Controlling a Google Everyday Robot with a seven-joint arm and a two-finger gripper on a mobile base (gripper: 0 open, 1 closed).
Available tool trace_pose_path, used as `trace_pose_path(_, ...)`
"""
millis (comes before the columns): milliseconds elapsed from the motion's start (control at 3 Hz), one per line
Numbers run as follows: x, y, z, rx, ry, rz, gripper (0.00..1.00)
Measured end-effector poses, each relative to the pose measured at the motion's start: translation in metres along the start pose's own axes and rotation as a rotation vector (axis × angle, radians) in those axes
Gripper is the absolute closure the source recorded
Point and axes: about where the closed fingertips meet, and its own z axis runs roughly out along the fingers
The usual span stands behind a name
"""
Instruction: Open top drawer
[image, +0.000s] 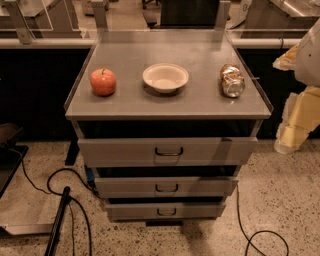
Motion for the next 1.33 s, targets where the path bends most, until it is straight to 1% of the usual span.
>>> trace_pose_path(333, 0.0, 0.0, 0.0, 0.0, 0.0, 0.0, 0.0)
trace_pose_path(667, -0.009, 0.028, 0.049, -0.055, -0.047, -0.009, 0.0)
trace_pose_path(1000, -0.009, 0.028, 0.049, -0.055, -0.047, -0.009, 0.0)
trace_pose_path(1333, -0.01, 0.043, 0.066, -0.085, -0.046, -0.007, 0.0)
